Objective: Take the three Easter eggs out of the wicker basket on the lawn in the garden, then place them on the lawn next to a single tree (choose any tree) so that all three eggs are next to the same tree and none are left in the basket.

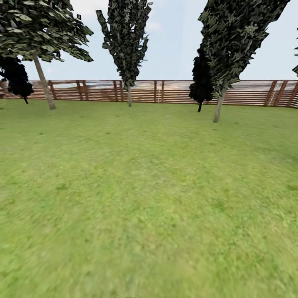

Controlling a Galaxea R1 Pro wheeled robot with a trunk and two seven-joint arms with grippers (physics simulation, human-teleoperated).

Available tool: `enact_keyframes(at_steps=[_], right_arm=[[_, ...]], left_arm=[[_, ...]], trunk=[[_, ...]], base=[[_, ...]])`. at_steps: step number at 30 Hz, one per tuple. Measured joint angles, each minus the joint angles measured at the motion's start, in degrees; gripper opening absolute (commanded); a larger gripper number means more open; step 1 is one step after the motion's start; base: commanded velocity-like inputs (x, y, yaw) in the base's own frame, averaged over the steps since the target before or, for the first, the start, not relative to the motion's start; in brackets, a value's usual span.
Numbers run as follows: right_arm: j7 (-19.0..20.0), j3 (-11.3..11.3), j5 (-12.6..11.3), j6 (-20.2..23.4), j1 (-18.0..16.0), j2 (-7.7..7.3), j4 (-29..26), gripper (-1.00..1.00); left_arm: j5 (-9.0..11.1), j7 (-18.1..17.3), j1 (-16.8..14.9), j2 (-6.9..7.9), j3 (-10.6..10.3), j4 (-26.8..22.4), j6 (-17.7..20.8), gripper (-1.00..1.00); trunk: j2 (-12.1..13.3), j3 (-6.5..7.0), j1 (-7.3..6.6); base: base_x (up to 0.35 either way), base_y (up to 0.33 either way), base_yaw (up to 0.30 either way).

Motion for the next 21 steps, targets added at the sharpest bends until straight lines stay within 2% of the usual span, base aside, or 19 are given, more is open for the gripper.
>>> enact_keyframes(at_steps=[21], right_arm=[[0.0, 0.0, 0.0, 0.0, 0.0, 0.02, 0.0, 1.0]], left_arm=[[0.0, 0.0, 0.0, 0.0, 0.0, 0.0, 0.0, 1.0]], trunk=[[0.0, -0.68, 0.0]], base=[[0.0, 0.0, 0.278]])
